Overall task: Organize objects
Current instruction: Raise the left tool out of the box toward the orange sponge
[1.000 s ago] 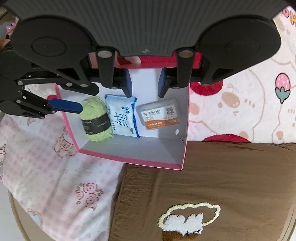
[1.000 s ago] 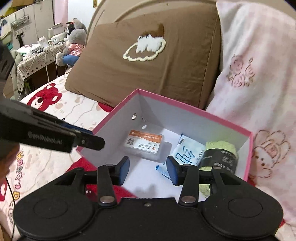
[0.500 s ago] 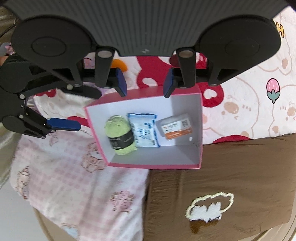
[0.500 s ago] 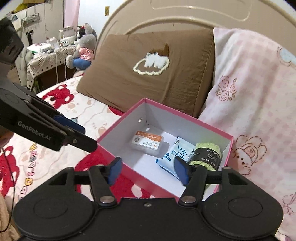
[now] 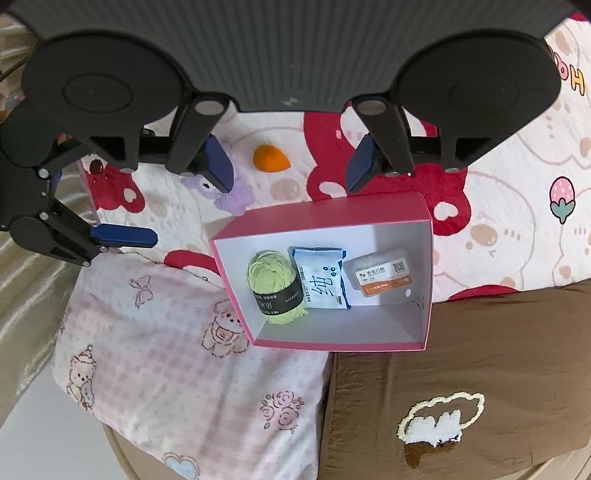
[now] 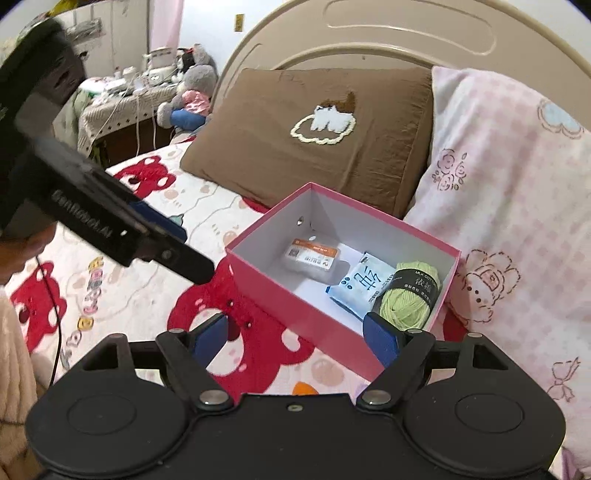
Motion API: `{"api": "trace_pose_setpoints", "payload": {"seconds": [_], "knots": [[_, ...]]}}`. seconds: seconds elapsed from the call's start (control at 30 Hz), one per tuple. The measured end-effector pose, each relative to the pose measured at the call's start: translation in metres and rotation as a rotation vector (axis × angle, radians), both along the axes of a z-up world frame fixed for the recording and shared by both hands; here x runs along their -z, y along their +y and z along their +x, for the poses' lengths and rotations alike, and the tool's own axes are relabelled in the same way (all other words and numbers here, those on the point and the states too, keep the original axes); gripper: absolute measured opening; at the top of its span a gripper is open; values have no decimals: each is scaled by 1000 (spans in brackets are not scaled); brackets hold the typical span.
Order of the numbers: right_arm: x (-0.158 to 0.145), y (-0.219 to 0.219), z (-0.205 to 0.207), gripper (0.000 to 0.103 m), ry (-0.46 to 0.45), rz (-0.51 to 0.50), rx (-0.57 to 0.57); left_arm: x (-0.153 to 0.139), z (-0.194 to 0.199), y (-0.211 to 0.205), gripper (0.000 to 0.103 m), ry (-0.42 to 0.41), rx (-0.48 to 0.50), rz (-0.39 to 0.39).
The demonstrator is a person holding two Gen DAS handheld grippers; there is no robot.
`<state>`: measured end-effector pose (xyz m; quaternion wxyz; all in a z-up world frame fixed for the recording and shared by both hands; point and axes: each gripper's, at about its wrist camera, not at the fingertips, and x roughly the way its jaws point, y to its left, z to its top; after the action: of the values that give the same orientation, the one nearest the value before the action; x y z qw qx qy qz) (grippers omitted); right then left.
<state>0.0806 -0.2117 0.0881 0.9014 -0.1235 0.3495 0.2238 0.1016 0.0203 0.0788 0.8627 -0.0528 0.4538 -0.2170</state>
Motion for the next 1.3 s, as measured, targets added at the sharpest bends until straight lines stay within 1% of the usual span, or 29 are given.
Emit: {"api": "trace_pose_setpoints", "payload": {"seconds": [0.07, 0.13, 0.3, 0.47, 0.63, 0.73, 0.83, 0.93, 1.07, 1.17, 1.2, 1.3], "knots": [[0, 1, -7, 84, -1, -14, -7, 3, -4, -3, 72, -2, 4, 4], [2, 2, -14, 84, 5, -30, -18, 7, -8, -7, 72, 4, 10, 10], [11, 7, -27, 84, 18, -75, -37, 16, -16, -14, 72, 31, 44, -1], [18, 7, -33, 84, 74, -57, -24, 24, -21, -21, 77, 42, 71, -7], [29, 4, -36, 84, 113, -54, -18, 48, -19, -31, 77, 58, 76, 57], [38, 1, -33, 84, 145, -37, -8, 63, -15, -35, 77, 74, 74, 75], [49, 0, -30, 84, 164, -38, 4, 77, -13, -37, 77, 107, 92, 62], [62, 1, -26, 84, 171, -81, 25, 87, -14, -42, 77, 137, 132, 37], [82, 5, -24, 84, 174, -130, 26, 101, -15, -47, 77, 121, 140, 30], [96, 7, -19, 84, 191, -137, 21, 116, -12, -47, 77, 117, 127, -2], [100, 9, -18, 84, 187, -139, 20, 122, -9, -47, 77, 118, 122, -10], [110, 12, -17, 84, 107, -181, 69, 136, -1, -43, 76, 101, 98, -33]]}}
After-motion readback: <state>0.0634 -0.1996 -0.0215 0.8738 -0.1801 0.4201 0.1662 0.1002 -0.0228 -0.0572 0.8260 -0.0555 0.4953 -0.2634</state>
